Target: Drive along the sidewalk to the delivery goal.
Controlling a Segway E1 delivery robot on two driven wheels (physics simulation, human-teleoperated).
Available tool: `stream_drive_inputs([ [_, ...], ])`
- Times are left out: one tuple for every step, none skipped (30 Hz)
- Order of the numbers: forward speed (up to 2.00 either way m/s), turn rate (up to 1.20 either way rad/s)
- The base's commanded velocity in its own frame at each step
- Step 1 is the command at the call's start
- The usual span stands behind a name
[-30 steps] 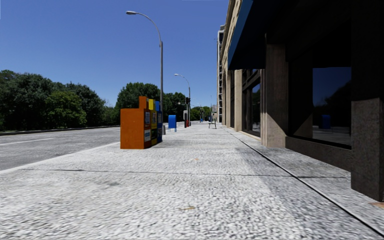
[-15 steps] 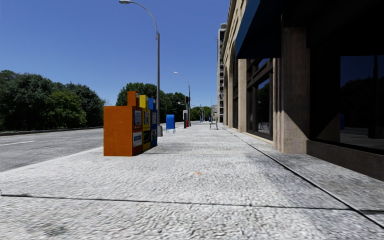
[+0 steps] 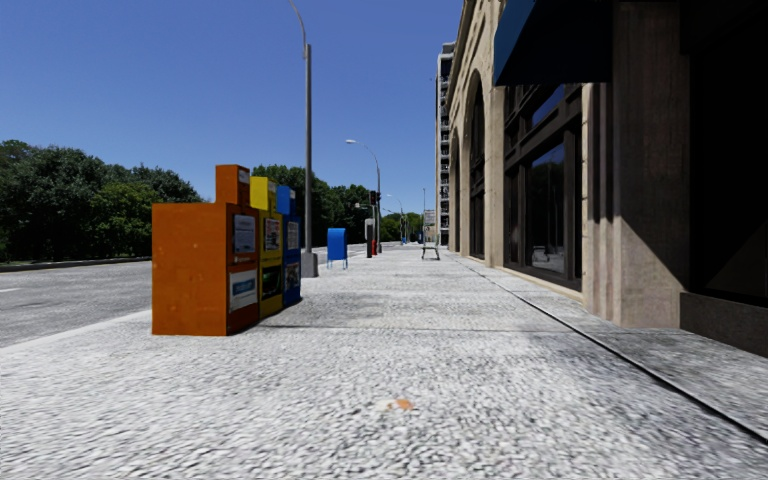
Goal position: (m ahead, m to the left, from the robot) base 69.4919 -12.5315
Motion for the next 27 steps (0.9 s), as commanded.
stream_drive_inputs([
  [2.00, 0.00],
  [2.00, 0.00],
  [2.00, 0.00],
  [2.00, 0.00],
  [2.00, 0.00],
  [2.00, 0.00],
  [2.00, 0.00],
  [2.00, 0.00],
  [2.00, 0.00],
  [2.00, 0.00],
  [2.00, 0.00],
  [2.00, 0.00],
  [2.00, 0.00],
  [2.00, 0.00],
  [2.00, 0.00],
  [2.00, 0.00],
  [2.00, 0.00],
  [2.00, 0.00],
  [2.00, 0.00],
  [2.00, 0.00],
  [2.00, 0.00],
  [2.00, 0.00],
  [2.00, 0.00],
  [2.00, 0.00],
  [2.00, 0.00],
  [2.00, 0.00],
  [2.00, 0.00],
])
